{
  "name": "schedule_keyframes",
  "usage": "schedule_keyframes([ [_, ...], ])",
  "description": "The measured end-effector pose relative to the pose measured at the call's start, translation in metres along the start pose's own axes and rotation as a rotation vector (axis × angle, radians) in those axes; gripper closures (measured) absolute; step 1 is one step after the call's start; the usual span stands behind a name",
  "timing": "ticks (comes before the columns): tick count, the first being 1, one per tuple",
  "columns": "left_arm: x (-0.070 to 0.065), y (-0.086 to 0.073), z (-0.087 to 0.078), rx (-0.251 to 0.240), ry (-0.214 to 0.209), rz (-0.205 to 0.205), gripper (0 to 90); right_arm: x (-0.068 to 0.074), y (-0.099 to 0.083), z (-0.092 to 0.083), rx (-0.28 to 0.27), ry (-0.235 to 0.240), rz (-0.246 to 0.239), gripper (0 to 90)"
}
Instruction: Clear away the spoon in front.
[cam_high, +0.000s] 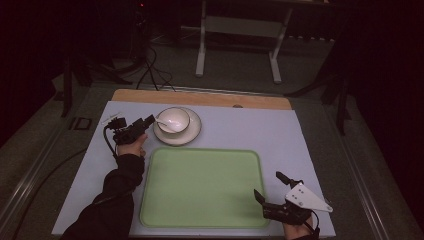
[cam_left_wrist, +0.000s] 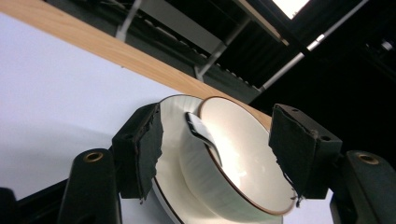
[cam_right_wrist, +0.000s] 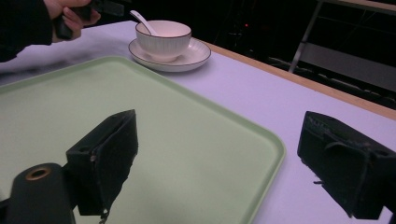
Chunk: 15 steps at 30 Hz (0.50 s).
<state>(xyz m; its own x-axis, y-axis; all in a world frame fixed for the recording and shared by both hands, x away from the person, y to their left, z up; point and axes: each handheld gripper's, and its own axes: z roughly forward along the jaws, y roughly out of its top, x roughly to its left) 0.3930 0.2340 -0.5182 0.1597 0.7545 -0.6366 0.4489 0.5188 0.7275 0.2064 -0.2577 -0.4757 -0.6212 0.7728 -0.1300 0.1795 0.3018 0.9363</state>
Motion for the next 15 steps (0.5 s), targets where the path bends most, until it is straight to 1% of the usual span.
schedule_keyframes([
  [2,0.002,-0.002,0.004,0.007,0.013,-0.023,40.8,0.000,0.000,0.001,0.003,0.001,0.003,12.2],
  [4,0.003,-0.004,0.008,0.014,0.014,-0.044,45.0,0.000,0.000,0.001,0.003,0.002,0.002,12.1],
  [6,0.005,-0.006,0.012,0.014,0.008,-0.075,48.2,0.000,0.000,0.001,0.003,0.003,0.002,12.2],
  [7,0.005,-0.006,0.012,0.014,0.008,-0.075,49.7,0.000,0.000,0.001,0.003,0.003,0.002,12.1],
  [8,0.007,-0.007,0.014,0.006,-0.001,-0.108,51.3,0.000,0.000,0.000,0.001,0.003,0.003,12.2],
  [9,0.008,-0.008,0.015,0.005,0.001,-0.116,53.5,0.000,0.000,0.000,0.002,0.004,0.005,12.2],
  [11,0.008,-0.011,0.017,-0.017,0.001,-0.124,57.7,-0.001,-0.001,0.000,0.002,0.004,0.010,12.2],
  [12,0.009,-0.012,0.018,-0.015,-0.008,-0.132,58.4,-0.001,-0.001,0.001,0.003,0.005,0.010,12.2],
  [14,0.009,-0.012,0.018,-0.015,-0.008,-0.132,59.7,-0.001,-0.001,0.001,0.005,0.004,0.011,12.2],
  [15,0.009,-0.015,0.020,-0.022,-0.025,-0.140,61.8,-0.001,-0.001,0.001,0.006,0.005,0.013,12.1],
])
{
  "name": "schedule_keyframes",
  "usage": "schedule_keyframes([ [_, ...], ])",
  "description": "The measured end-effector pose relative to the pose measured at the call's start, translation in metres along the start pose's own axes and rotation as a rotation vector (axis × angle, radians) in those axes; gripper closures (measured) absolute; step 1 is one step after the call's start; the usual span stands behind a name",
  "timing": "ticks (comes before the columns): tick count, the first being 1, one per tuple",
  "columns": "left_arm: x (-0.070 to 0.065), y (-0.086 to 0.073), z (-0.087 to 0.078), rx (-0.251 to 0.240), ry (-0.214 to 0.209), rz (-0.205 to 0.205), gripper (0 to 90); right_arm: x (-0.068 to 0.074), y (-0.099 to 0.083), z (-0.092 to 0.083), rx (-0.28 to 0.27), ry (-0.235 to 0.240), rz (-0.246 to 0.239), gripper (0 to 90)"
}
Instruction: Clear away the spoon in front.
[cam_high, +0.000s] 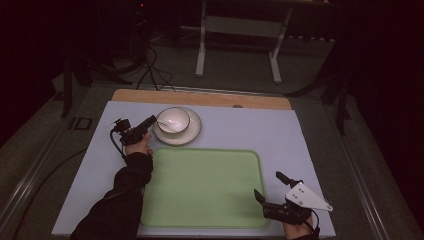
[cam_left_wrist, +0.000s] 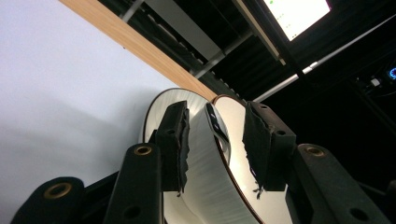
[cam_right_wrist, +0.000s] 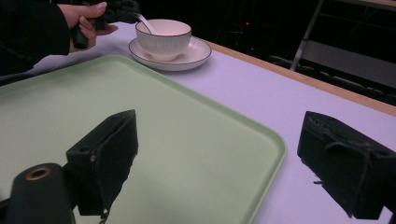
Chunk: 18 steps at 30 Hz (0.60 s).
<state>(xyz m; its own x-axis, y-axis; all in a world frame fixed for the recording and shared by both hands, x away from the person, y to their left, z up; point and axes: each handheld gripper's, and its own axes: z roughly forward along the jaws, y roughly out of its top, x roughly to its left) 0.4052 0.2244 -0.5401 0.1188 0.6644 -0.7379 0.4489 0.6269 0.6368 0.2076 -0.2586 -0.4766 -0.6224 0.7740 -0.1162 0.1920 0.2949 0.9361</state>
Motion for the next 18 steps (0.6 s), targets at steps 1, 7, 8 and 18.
schedule_keyframes([
  [1,-0.0002,-0.0003,0.0010,-0.003,-0.004,-0.003,61.9,0.0000,0.0000,0.0000,0.000,0.000,0.000,12.2],
  [7,0.0042,-0.0019,0.0072,-0.001,-0.034,-0.079,70.8,-0.0001,-0.0002,0.0003,0.003,0.000,0.002,12.2],
  [8,0.0050,-0.0026,0.0080,0.001,-0.035,-0.087,71.8,-0.0002,-0.0002,0.0004,0.005,0.001,0.000,12.2],
  [18,-0.0006,-0.0027,0.0078,-0.015,-0.070,-0.089,81.9,-0.0001,-0.0004,0.0012,0.006,0.006,-0.003,12.2],
])
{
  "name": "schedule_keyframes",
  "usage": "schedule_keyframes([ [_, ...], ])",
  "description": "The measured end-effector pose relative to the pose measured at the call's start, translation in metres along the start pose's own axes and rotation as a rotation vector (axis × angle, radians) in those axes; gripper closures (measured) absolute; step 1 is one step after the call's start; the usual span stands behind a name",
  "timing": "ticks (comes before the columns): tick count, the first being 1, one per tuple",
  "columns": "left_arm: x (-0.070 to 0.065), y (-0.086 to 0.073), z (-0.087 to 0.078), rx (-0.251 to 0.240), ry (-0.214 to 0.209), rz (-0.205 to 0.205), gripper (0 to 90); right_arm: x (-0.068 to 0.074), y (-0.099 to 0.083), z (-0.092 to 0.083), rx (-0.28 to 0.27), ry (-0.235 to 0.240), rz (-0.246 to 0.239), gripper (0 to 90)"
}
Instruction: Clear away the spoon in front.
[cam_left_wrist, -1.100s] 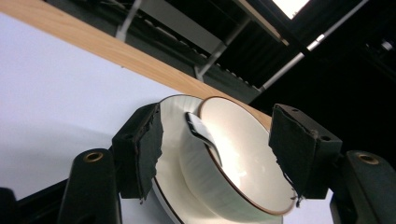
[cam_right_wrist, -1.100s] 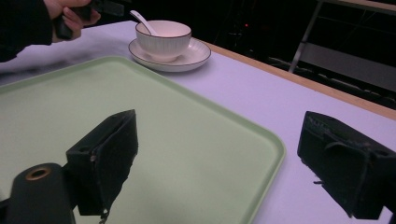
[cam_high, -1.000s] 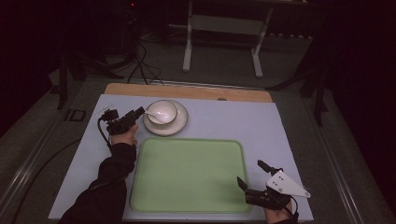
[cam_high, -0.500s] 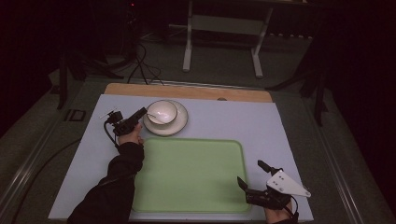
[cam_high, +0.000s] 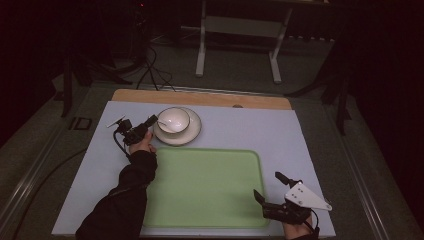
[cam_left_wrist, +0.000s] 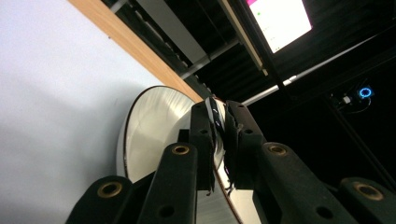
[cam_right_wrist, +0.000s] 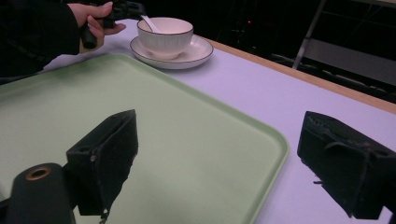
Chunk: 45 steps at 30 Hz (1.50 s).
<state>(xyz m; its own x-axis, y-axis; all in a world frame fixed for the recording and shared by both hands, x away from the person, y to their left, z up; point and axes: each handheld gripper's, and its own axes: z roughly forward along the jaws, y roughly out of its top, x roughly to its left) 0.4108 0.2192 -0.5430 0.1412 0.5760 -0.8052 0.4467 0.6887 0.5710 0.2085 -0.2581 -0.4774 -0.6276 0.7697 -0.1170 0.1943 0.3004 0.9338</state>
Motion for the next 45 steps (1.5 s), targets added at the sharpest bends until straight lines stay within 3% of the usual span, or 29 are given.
schedule_keyframes([
  [10,-0.022,0.003,0.001,0.016,-0.013,0.078,84.2,-0.001,0.000,-0.001,-0.003,-0.002,0.005,12.2],
  [19,-0.048,0.016,-0.006,0.028,-0.036,0.150,84.3,-0.001,0.000,-0.001,-0.003,-0.003,0.007,12.2],
  [23,-0.054,0.020,-0.009,0.029,-0.044,0.162,84.3,-0.001,0.000,-0.001,-0.003,-0.004,0.007,12.2],
  [24,-0.064,0.029,-0.014,0.026,-0.056,0.182,84.3,-0.001,0.000,-0.001,-0.004,-0.005,0.005,12.2],
  [30,-0.081,0.042,-0.025,0.047,-0.073,0.230,84.3,-0.001,0.000,-0.001,-0.004,-0.006,0.008,12.2],
  [36,-0.095,0.054,-0.039,0.089,-0.105,0.253,84.3,-0.001,0.000,-0.001,-0.004,-0.007,0.006,12.3],
  [45,-0.113,0.071,-0.068,0.128,-0.124,0.328,84.3,0.000,0.000,-0.001,-0.005,-0.006,0.008,12.3],
])
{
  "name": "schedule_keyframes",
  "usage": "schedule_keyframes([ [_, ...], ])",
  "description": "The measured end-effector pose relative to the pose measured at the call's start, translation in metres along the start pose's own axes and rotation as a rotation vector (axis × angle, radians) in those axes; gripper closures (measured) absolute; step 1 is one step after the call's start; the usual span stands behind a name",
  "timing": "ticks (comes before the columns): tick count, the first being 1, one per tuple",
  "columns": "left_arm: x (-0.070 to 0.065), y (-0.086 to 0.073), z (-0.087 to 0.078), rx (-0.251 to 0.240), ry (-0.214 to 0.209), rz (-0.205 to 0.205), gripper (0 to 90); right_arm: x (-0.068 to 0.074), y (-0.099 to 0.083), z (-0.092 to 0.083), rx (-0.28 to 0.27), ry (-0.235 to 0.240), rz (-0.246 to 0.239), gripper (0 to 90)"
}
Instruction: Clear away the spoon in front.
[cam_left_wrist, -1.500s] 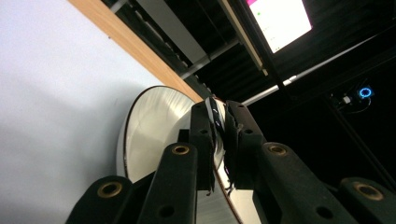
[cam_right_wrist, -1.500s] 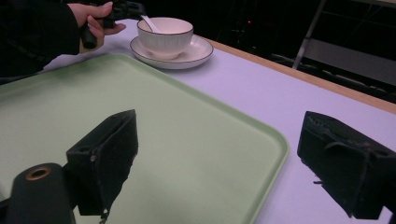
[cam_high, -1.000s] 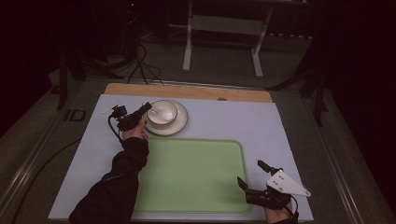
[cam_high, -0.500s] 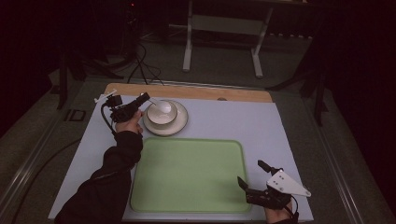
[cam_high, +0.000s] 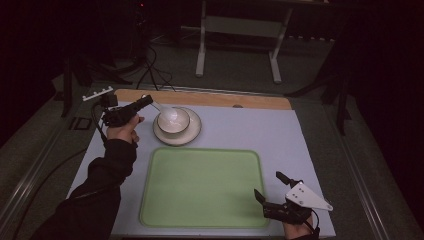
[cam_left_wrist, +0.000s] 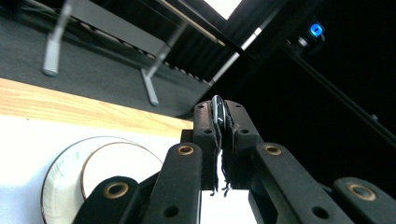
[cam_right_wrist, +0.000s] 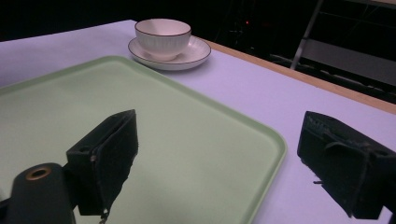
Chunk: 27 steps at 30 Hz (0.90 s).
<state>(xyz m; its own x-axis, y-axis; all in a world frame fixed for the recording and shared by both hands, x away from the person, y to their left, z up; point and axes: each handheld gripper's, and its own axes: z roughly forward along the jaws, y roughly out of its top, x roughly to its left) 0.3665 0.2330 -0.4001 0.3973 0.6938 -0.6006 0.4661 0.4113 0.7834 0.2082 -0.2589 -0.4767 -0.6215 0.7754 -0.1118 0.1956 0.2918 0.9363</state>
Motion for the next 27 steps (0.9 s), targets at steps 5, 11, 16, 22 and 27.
schedule_keyframes([
  [5,-0.010,0.006,-0.015,0.054,-0.023,0.039,84.3,0.000,0.000,-0.001,-0.005,-0.001,-0.001,12.2],
  [11,-0.027,0.008,-0.032,0.090,-0.106,0.114,84.3,0.001,0.001,-0.001,-0.006,0.001,-0.004,12.3],
  [16,-0.040,0.005,-0.039,0.163,-0.159,0.167,84.3,0.001,0.001,-0.001,-0.005,0.001,-0.004,12.2],
  [22,-0.047,-0.001,-0.043,0.234,-0.217,0.192,84.2,0.001,0.001,-0.001,-0.006,0.001,-0.006,12.2],
  [27,-0.055,-0.011,-0.043,0.320,-0.258,0.239,84.2,0.001,0.001,-0.001,-0.004,0.004,-0.006,12.2],
])
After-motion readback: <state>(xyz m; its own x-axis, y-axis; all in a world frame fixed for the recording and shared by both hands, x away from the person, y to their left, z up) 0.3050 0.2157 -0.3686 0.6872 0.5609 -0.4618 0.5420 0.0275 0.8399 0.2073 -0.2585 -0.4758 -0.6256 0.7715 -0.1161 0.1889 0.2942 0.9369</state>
